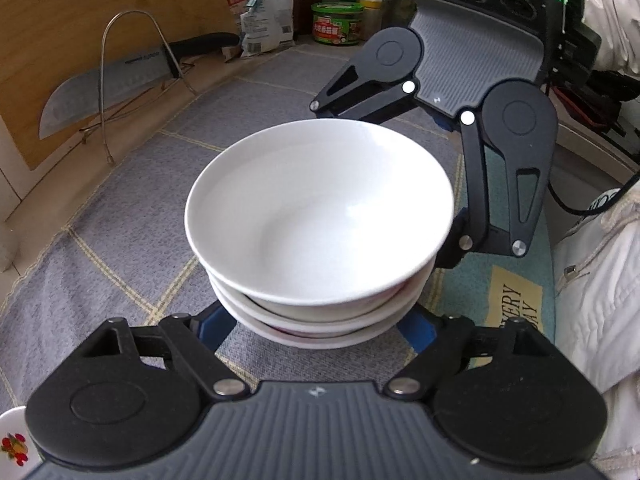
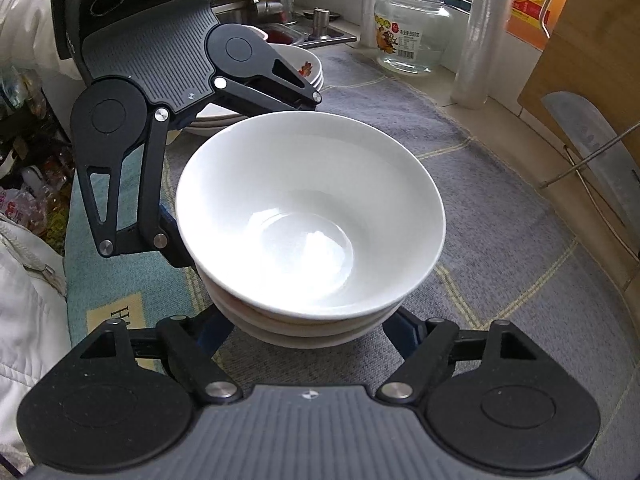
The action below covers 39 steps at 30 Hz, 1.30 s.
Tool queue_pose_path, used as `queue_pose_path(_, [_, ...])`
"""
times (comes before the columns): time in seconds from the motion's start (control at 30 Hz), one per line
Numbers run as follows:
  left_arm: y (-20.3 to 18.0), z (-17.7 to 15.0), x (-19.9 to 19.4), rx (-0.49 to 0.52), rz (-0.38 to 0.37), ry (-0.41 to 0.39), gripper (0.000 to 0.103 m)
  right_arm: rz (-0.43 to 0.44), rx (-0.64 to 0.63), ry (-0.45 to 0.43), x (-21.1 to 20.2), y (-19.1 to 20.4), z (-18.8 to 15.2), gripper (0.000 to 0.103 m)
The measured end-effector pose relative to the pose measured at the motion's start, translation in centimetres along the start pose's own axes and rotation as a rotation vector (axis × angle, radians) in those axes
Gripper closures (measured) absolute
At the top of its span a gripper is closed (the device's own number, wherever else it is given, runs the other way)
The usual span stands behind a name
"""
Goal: Organize plates and bowls
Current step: 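Lift and carry the bowl stack with both tools toward the plate stack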
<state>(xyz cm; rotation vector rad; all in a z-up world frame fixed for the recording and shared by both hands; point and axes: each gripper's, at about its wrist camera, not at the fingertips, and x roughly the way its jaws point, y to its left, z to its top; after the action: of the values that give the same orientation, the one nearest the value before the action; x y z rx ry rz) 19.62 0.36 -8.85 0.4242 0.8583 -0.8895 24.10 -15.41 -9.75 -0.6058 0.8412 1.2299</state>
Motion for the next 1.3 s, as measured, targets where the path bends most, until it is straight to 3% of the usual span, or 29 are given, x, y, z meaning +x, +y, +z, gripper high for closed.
queue_pose_path(0.67, [-0.3, -0.2, -0.2, -0.011, -0.005, 0.002, 0.017, 0.022, 0.006, 0.017, -0.1, 0.2, 0.4, 0.019])
queue_pose_path(0.97, [-1.7, -0.6, -2.6, -0.036, 0.054, -0.019, 0.017, 0.029, -0.038, 0.026, -1.1, 1.7, 1.8, 0.019])
queue_pose_path(1.3, [-2.1, -2.7, -6.6, -0.078, 0.147, -0.047, 0.017, 0.03, -0.142, 0.02, -1.0, 4.0, 5.6, 0.02])
